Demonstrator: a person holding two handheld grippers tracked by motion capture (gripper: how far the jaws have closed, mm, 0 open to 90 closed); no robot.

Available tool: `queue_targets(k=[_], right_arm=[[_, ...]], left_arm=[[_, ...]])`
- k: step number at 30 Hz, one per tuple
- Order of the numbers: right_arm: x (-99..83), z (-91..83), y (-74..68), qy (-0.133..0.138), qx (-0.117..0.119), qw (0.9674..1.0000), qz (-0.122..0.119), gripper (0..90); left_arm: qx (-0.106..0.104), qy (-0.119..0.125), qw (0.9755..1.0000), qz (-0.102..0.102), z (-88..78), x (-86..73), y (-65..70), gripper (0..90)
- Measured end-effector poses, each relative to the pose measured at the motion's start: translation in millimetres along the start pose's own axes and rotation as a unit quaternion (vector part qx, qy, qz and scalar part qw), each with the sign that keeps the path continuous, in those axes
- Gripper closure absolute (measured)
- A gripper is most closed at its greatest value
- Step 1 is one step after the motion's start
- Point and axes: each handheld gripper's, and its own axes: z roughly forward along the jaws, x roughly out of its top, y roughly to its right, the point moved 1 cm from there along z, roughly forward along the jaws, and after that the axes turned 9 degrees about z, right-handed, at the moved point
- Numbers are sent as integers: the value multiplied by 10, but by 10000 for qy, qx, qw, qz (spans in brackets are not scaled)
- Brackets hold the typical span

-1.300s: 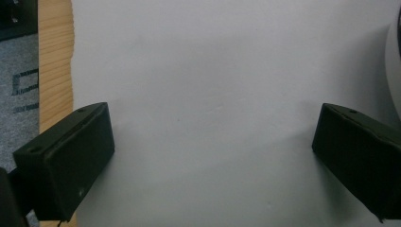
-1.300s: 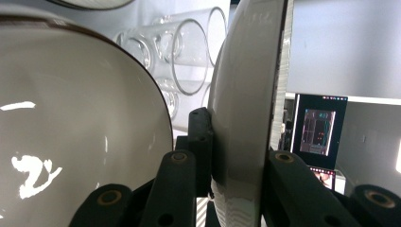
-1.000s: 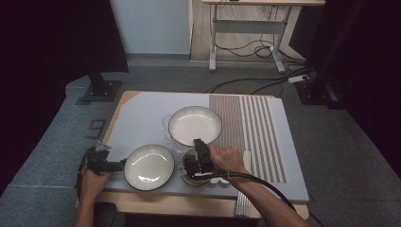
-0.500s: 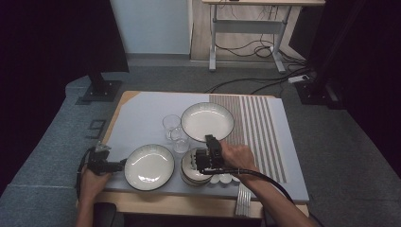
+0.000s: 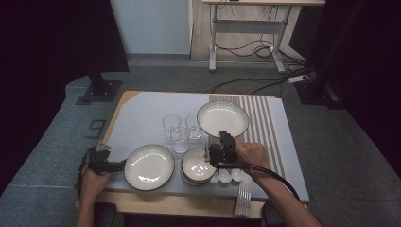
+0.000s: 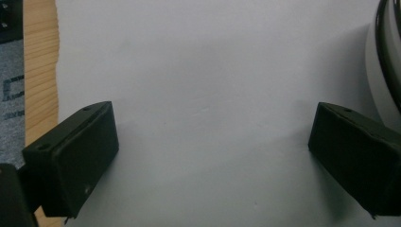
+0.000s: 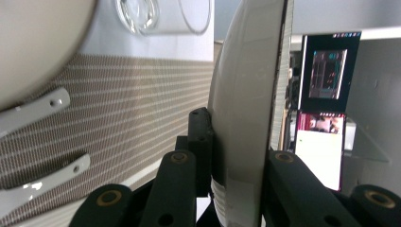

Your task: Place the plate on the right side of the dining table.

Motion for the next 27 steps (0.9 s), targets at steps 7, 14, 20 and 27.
queue_targets(k=[7,14,20,27], right_arm=[[-231,89,17,-284,-78,9996,49,792],[-375,169,-6,-427,-98,9990,95,793],[-525,272,-30,-558,-145,9982,133,793],[-690,384,-129,-742,-154,9971,75,792]], left_arm=[[-1,3,10000,-6,0,-1,0,21],[2,15,10000,5,-3,-7,0,24],[15,38,10000,-4,-6,-14,4,27],[23,46,10000,-16,-7,-16,6,28]])
